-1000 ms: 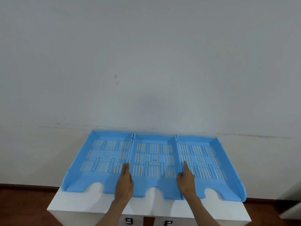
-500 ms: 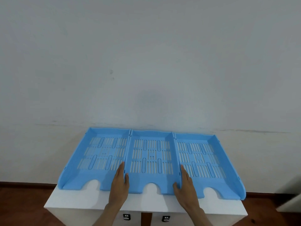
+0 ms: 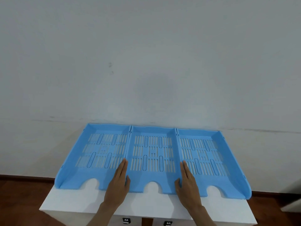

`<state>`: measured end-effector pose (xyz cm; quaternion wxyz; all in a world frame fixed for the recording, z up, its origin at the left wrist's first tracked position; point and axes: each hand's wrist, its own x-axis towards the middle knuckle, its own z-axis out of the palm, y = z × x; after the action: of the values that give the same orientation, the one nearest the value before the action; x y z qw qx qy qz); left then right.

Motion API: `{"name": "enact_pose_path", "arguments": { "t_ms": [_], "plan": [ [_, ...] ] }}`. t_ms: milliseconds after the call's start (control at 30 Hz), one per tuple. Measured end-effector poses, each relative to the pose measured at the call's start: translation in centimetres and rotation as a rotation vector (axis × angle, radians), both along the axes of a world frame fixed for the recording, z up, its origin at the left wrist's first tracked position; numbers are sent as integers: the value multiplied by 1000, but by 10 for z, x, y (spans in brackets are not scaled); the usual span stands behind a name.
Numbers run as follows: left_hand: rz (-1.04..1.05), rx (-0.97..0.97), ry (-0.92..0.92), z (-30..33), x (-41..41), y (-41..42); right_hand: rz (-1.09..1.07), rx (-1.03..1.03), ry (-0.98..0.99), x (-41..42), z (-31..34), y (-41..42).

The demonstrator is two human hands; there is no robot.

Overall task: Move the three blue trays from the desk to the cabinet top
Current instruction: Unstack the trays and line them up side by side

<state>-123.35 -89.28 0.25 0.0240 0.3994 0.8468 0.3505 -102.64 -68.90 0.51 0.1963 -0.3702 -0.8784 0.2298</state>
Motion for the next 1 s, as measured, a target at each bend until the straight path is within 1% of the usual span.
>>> {"name": "enact_pose_path", "arguments": {
  "t_ms": [100,167,267,433,500,600,700,767,867,1000],
  "plan": [
    [-16,-26,-35,-1,-13,5,3,-19,2,-10,2,7],
    [-36,-54,-20,-7,-20,8,-15,-15,1,-16,2,9],
    [-60,-43,5,-12,-25,8,-27,-10,-16,-17,-3,12],
    [-91,-55,26,-7,-25,8,7,66,-60,-14,-3,15],
    [-85,-98,47,0,-24,6,40,107,-123,-13,0,17],
    [-105,-189,143,8,-24,3,84,195,-241,-9,8,17],
    [-94,-230,190,7,-27,7,98,224,-330,-8,16,15],
    [-95,-248,172,9,-26,11,83,203,-359,-9,15,13],
    [-101,-277,125,9,-25,17,55,109,-323,-13,14,7],
    [-69,-300,122,6,-23,23,49,104,-265,-20,15,13]
  ]
}}
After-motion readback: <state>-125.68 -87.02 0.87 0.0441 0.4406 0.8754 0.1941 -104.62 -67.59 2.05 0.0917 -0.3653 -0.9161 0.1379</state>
